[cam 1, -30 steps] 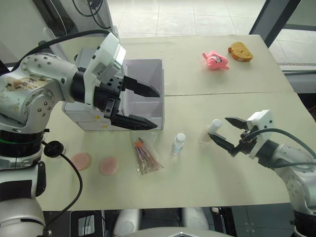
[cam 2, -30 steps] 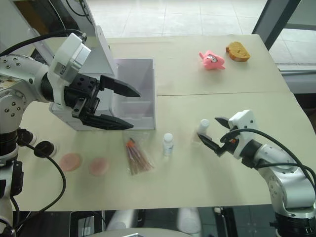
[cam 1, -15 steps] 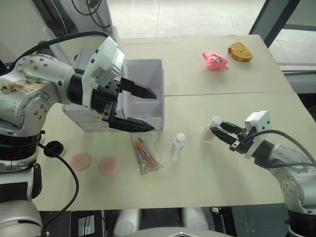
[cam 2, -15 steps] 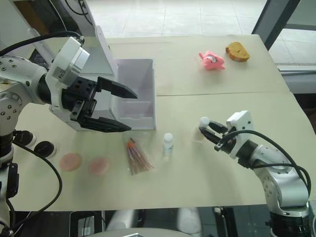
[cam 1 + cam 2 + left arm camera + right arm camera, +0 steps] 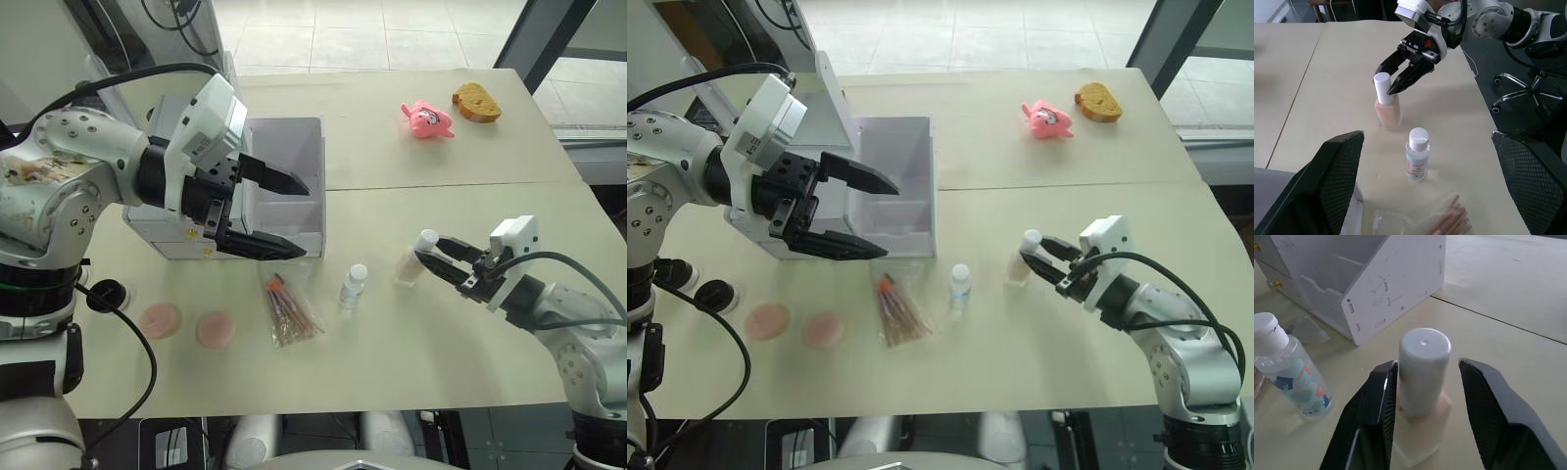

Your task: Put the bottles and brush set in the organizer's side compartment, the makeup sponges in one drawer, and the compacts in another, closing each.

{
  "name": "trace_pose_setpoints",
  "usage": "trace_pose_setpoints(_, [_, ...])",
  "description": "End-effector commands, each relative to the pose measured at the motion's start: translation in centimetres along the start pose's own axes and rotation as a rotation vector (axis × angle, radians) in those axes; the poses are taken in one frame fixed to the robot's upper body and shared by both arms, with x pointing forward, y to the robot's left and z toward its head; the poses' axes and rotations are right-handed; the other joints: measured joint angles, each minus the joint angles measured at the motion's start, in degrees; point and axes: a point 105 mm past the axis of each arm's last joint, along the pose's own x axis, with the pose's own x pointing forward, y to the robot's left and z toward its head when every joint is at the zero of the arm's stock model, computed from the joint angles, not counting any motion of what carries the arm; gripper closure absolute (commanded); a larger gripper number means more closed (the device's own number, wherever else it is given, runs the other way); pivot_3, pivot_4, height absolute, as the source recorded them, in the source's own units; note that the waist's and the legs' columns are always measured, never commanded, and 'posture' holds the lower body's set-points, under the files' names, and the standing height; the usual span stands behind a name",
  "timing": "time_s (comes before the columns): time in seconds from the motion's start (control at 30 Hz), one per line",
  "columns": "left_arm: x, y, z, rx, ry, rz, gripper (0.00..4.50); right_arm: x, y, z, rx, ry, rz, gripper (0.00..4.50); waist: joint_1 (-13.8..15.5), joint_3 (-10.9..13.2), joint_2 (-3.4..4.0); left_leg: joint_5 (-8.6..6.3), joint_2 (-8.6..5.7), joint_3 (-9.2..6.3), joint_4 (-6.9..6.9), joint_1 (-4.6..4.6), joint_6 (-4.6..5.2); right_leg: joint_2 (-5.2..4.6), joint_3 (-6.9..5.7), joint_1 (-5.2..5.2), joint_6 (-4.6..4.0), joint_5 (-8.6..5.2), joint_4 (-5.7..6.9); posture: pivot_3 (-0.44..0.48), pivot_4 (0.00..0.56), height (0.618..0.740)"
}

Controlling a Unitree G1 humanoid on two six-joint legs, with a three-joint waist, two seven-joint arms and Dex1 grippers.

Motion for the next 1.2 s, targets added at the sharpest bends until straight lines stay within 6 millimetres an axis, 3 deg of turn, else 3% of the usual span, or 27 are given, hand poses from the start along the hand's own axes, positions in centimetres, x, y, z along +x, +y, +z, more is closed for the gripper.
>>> trace_pose_setpoints(0.03, [-0.3, -0.3, 0.0, 0.044, 0.015, -0.002, 0.00, -0.2, 0.2, 1.2, -0.056, -0.034, 0.011, 2.30, -0.02, 0.00, 0.00, 0.00, 0.00, 0.00, 0.00, 0.00, 0.00, 0.00, 0.00, 0.00, 0.00, 0.00, 0.00, 0.000, 0.150, 0.740])
trace_pose_setpoints(0.67, [-1.7, -0.3, -1.1, 0.068, 0.027, 0.009, 0.00, 0.2, 0.5, 0.9, -0.064, -0.025, 0.035, 2.30, 0.05, 0.00, 0.00, 0.00, 0.00, 0.00, 0.00, 0.00, 0.00, 0.00, 0.00, 0.00, 0.00, 0.00, 0.00, 0.000, 0.150, 0.740])
trace_pose_setpoints(0.8, [-1.8, -0.4, -1.2, 0.068, 0.028, 0.007, 0.00, 0.1, 0.6, 1.1, -0.069, -0.030, 0.046, 3.51, 0.03, 0.00, 0.00, 0.00, 0.00, 0.00, 0.00, 0.00, 0.00, 0.00, 0.00, -0.01, 0.00, 0.00, 0.00, 0.000, 0.150, 0.740])
trace_pose_setpoints(0.9, [-1.8, -0.3, -1.2, 0.069, 0.032, 0.015, 0.00, 0.1, 0.5, 1.4, -0.090, -0.031, 0.045, 3.54, 0.03, 0.00, 0.00, 0.00, 0.00, 0.00, 0.00, 0.00, 0.00, 0.00, 0.00, 0.00, 0.00, 0.00, 0.00, 0.000, 0.150, 0.740])
trace_pose_setpoints(1.03, [-2.1, 0.0, -1.0, 0.063, 0.022, 0.046, 0.00, 0.0, 0.2, 3.7, -0.087, -0.079, 0.073, 3.54, -0.11, 0.00, 0.00, 0.00, 0.00, 0.00, 0.00, 0.00, 0.00, 0.00, 0.00, -0.01, 0.00, 0.00, 0.00, 0.000, 0.150, 0.740])
trace_pose_setpoints(1.2, [-3.3, 0.2, -1.0, 0.014, 0.000, 0.141, 0.00, 1.1, 0.8, 9.1, -0.085, -0.127, 0.237, 3.54, -0.50, 0.00, 0.01, -0.01, 0.02, 0.00, -0.01, 0.01, 0.03, 0.02, 0.01, -0.05, 0.00, 0.00, 0.01, 0.000, 0.150, 0.740])
